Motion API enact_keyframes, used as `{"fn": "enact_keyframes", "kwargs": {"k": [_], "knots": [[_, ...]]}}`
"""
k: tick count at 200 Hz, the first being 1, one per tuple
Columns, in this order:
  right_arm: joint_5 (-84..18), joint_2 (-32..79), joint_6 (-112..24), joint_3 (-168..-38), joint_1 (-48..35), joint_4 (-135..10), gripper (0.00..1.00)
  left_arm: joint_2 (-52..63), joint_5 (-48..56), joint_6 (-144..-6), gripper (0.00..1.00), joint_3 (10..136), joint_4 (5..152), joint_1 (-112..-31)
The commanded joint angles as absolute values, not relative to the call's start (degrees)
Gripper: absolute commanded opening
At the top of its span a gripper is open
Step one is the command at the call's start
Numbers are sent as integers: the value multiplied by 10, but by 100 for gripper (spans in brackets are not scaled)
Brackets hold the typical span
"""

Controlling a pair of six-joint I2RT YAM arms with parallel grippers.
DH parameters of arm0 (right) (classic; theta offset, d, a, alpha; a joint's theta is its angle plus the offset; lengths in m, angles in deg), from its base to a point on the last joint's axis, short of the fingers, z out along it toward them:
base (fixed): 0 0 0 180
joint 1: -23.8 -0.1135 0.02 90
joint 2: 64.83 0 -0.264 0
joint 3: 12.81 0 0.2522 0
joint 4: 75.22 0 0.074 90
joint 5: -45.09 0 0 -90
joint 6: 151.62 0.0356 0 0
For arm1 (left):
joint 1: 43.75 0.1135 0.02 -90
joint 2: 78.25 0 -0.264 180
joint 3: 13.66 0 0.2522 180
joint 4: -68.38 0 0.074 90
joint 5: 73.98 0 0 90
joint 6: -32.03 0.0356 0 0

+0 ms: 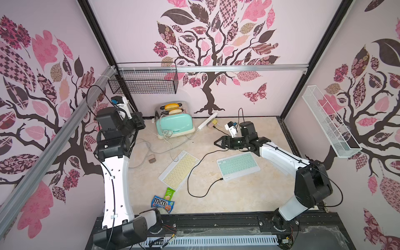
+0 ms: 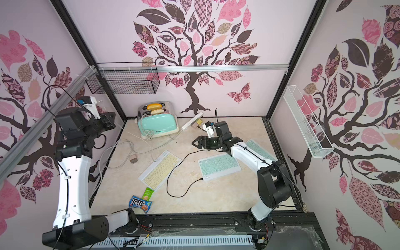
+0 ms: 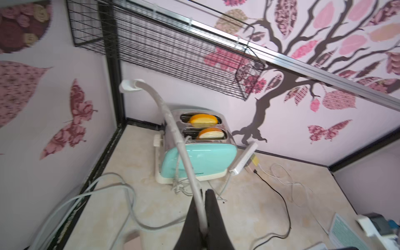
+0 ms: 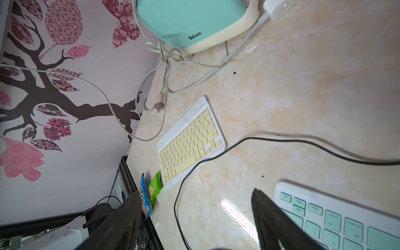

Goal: Unplug the wireless keyboard
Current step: Place the power cord at the center of the board.

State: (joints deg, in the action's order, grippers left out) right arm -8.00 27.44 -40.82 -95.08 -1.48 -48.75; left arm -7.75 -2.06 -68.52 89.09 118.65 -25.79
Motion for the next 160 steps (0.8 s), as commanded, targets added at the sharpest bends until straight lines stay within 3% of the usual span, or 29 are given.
{"fn": "enact_keyframes", "kwargs": {"k": [1,76,160], "knots": [[-67,284,-399,-949,-16,-507,81,-52,-6,-636,0,900,1222,-239],[-51,321,-400,-944,-24,-512,78,55,53,-567,0,785,1178,-238],[-64,346,-410,-942,-28,-505,77,156,15,-585,0,713,1192,-282]]}}
